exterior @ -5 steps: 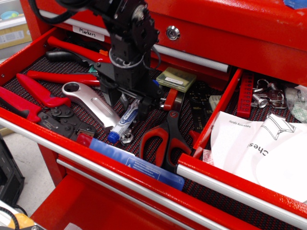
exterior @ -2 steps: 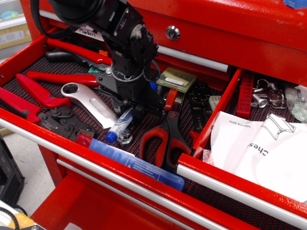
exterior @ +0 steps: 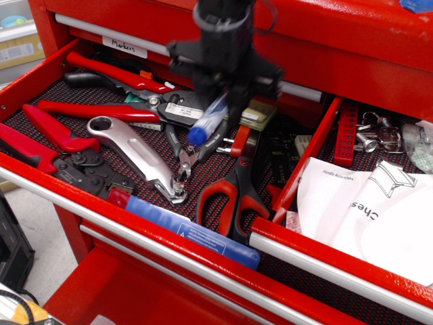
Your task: Pick up blue pen and put into drawer
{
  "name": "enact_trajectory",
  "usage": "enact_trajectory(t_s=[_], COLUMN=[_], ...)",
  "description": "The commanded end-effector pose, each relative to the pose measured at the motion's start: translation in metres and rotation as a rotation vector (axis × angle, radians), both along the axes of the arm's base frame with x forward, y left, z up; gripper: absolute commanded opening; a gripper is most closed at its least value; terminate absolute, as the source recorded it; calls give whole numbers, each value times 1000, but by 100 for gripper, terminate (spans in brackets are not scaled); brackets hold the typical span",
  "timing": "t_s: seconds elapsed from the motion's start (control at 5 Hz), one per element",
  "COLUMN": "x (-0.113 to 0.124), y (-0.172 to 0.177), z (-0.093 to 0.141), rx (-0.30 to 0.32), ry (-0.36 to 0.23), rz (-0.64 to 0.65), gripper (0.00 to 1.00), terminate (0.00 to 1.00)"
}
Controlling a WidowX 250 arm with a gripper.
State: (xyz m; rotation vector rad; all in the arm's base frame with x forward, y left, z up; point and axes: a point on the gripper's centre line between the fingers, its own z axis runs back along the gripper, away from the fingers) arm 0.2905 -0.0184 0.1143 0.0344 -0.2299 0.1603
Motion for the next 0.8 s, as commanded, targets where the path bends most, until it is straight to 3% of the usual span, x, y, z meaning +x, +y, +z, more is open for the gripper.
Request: enact_trajectory(t_s=[0.0,0.2,0.4,0.6], x=[10,10,13,13], y=[-83,-130,-159,-159], z=[35,37,37,37], rx=[-101,-124,-124,-124], ry=[-173,-193,-246,-246], rz=[167,214,288,288], gripper=[0,0,100,100], terminate=[0,0,0,0])
